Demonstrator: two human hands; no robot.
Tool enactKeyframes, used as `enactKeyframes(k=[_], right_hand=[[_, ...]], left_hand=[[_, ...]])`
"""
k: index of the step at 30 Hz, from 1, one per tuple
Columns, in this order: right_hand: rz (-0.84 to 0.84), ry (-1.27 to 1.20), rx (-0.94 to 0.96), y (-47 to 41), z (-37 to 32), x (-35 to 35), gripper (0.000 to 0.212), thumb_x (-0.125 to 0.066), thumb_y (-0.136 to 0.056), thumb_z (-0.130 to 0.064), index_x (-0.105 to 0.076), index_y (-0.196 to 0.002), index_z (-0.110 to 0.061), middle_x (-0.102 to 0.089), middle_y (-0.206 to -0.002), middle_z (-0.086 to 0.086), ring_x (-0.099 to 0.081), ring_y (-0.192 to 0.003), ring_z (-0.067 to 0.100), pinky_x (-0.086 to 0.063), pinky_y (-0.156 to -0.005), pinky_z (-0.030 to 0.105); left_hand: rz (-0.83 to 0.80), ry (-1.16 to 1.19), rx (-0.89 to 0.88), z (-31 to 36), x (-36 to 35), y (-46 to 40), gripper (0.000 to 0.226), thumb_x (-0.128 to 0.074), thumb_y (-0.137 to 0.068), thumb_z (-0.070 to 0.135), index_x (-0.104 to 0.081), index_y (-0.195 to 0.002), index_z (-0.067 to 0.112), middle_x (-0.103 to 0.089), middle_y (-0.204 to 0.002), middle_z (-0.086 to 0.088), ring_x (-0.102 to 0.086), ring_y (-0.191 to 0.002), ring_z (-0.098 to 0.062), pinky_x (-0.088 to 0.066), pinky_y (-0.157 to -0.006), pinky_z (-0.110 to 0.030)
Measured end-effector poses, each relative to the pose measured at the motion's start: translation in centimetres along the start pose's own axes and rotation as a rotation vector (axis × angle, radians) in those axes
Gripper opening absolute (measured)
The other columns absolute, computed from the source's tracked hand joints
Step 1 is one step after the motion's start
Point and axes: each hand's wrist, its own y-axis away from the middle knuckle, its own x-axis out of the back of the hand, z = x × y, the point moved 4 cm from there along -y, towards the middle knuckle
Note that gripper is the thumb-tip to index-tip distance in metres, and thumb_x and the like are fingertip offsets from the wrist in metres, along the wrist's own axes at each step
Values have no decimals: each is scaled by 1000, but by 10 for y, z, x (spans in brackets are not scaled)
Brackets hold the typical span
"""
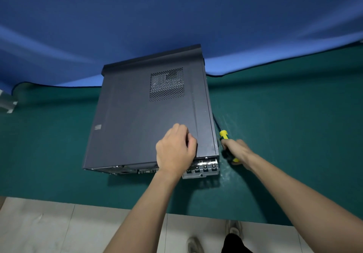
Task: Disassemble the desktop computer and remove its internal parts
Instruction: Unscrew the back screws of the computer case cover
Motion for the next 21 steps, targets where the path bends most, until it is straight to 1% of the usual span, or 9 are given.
enactKeyframes(k=[3, 5, 7, 8, 11, 13, 16, 19, 21], right_hand=[[2, -141, 69, 31, 7, 3, 9, -50, -77, -7, -44, -72, -12, -47, -58, 4, -40, -42, 16, -33, -41, 21], [35, -179, 158, 54, 9, 4, 9, -51, -82, -10, -45, -75, -13, -45, -55, 3, -37, -38, 16, -29, -39, 20], [61, -234, 240, 77, 11, 6, 15, -52, -90, -22, -51, -77, -14, -46, -53, 2, -37, -36, 16, -27, -38, 20], [75, -255, 281, 90, 13, 6, 22, -52, -93, -30, -53, -76, -15, -47, -51, 2, -38, -35, 16, -27, -37, 19], [97, -298, 369, 126, 22, 0, 32, -51, -94, -41, -54, -74, -16, -47, -48, 2, -37, -34, 16, -26, -36, 18], [108, -293, 398, 146, 31, -7, 32, -51, -94, -39, -55, -74, -15, -48, -49, 3, -37, -34, 17, -25, -37, 17], [122, -249, 425, 169, 50, -21, 31, -51, -95, -35, -54, -74, -12, -51, -50, 4, -40, -33, 18, -26, -37, 17], [150, -216, 400, 184, 73, -34, 31, -53, -95, -32, -55, -73, -10, -56, -51, 2, -44, -33, 16, -27, -35, 17], [158, -206, 376, 192, 86, -43, 32, -53, -95, -32, -55, -71, -10, -56, -50, 2, -45, -34, 16, -27, -36, 17]], left_hand=[[-5, 16, 21, -1, 0, 0, 20, -47, -84, 22, -37, -67, 18, -43, -64, 6, -40, -55, -15, -23, -48, -24], [-20, 78, 133, -2, 0, 2, 16, -48, -86, 24, -41, -72, 22, -47, -65, 9, -43, -58, -11, -26, -52, -26], [43, 258, 332, -1, 5, 13, 4, -45, -86, 27, -43, -85, 30, -52, -65, 13, -48, -60, -2, -28, -59, -27], [97, 361, 417, 1, 8, 24, 6, -43, -85, 29, -42, -89, 34, -53, -63, 15, -48, -58, 0, -29, -59, -28], [135, 690, 508, 10, 12, 64, 9, -44, -84, 23, -48, -86, 31, -51, -57, 18, -46, -52, -3, -35, -55, -27], [55, 895, 585, 13, 6, 83, 22, -46, -87, 4, -55, -80, 23, -53, -58, 12, -45, -51, -6, -39, -51, -26], [-233, 1156, 776, 18, -3, 97, 27, -38, -91, -4, -60, -86, 10, -64, -72, -6, -55, -58, -15, -47, -45, -24], [-494, 1381, 815, 28, -5, 102, 26, -35, -94, -2, -59, -106, 3, -67, -99, -14, -64, -87, -23, -55, -71, -28], [-560, 1527, 830, 32, -4, 105, 29, -33, -95, -2, -54, -114, 0, -63, -109, -18, -63, -94, -26, -53, -80, -33]])
